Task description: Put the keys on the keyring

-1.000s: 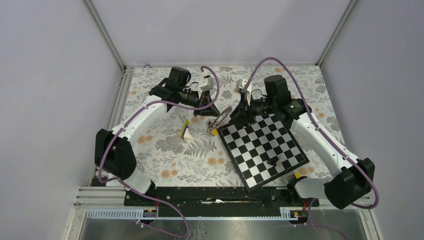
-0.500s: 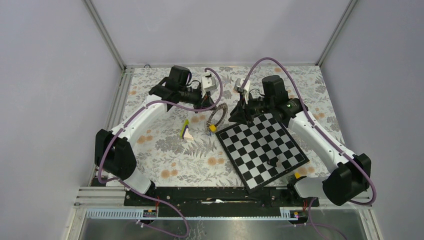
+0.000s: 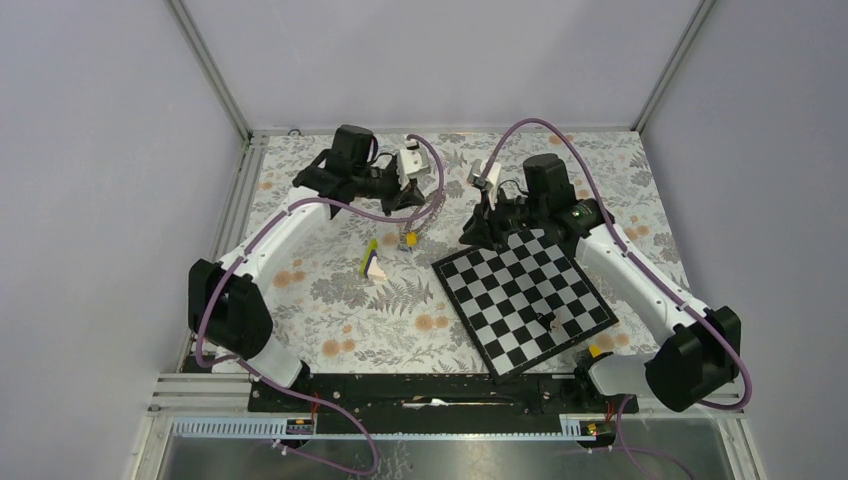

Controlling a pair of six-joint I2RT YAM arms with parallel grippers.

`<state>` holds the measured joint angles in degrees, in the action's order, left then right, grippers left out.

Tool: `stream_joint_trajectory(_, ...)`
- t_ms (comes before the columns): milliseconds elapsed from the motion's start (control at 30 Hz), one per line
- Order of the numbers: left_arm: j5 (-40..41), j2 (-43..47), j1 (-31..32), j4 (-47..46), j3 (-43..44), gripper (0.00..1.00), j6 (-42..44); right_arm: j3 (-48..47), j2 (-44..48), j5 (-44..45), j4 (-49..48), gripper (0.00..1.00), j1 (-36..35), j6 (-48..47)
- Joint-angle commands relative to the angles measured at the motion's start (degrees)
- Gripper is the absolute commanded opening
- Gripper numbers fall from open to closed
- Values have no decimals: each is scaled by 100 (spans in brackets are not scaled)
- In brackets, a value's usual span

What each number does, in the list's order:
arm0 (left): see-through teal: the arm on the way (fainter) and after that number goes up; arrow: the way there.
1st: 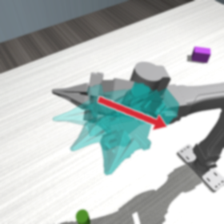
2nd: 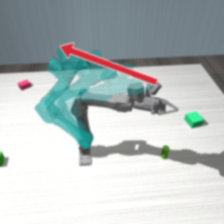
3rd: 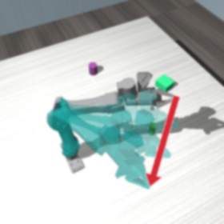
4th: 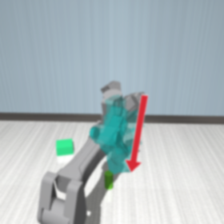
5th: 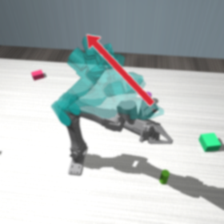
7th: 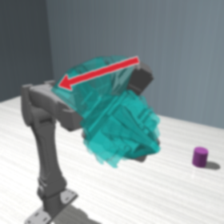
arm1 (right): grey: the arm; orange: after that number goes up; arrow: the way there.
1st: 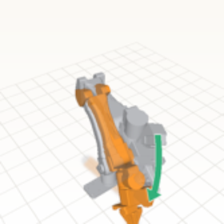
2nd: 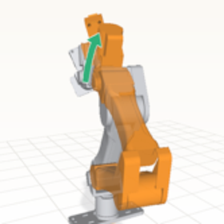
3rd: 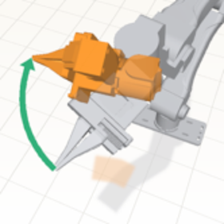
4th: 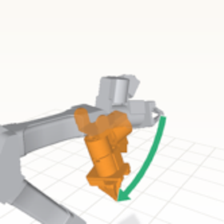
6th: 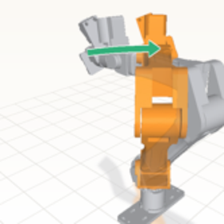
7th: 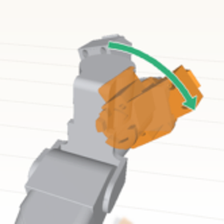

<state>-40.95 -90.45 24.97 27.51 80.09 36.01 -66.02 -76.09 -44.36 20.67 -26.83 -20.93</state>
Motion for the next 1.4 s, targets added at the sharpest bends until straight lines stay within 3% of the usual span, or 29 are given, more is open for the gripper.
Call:
stream_joint_trajectory(0, -1539, 232, -73, 86, 548, 0, -175, -93, 240, -118, -143, 40, 45, 94)
stream_joint_trajectory(167, -3029, 304, -98, 176, 510, 0, -619, -278, 266, -636, -138, 40, 64, 401)
stream_joint_trajectory(433, -3600, 435, -27, -2, 271, 1, -1106, -505, 391, -1160, 43, 36, 66, 435)
stream_joint_trajectory(733, -3757, 526, 246, 0, 151, 0, -1423, -770, 456, -1358, 380, 29, 64, 279)
stream_joint_trajectory(1367, -3434, 555, 495, -4, 23, 0, -1535, -526, 343, -1637, 173, 32, 28, 440)
